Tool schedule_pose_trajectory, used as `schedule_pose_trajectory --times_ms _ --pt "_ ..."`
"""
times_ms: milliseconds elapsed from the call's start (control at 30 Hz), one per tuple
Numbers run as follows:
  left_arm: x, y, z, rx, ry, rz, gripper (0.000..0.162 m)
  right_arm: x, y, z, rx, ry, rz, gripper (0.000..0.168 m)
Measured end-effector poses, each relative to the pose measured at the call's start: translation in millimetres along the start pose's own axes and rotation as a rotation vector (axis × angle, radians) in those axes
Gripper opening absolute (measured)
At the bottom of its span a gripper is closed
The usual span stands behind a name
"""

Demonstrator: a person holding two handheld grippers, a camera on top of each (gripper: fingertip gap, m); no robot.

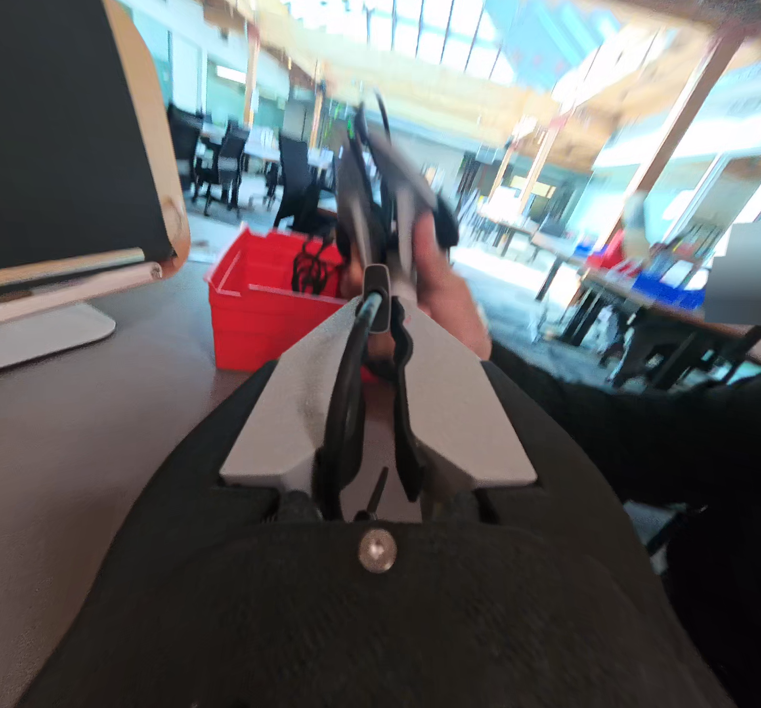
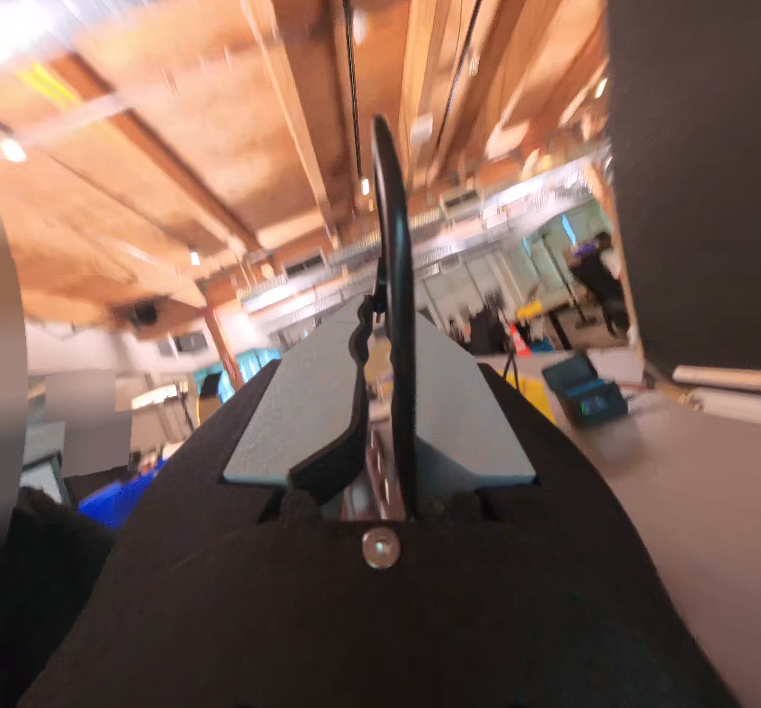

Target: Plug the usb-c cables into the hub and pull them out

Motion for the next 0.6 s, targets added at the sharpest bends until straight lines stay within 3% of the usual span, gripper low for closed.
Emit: schedule_pose_trajectory --times_ms 33,133,267,433,600 --pt "6 8 3 -0.028 0.043 -0.023 0.007 -8 -5 1 -0.001 -0.015 0.01 0.002" --pt "3 11 -4 -0.035 0.028 -0.001 0.007 2 1 -14 0.053 -0.207 -0.197 0.001" --pt "11 12 -3 -0.031 0.108 -0.074 0.007 6 7 -13 0.084 -0.214 -0.238 0.003" --pt "6 8 -4 -0.023 0.095 -0.054 0.007 12 11 -15 0.207 -0.327 -0.368 0.004" --pt "5 4 -8 -0.059 0.096 -0.046 0.007 -18 8 -42 0.293 -0.43 -0.403 0.004"
Point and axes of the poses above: each gripper's, where its closed fingertips meet, y out along the fingers, x out of its underside, z = x × y across the jaws, the point moved 9 cm from there along -y, back along the fingers, and after that the axes turned 1 degree about -z, right-handed, at the moved point
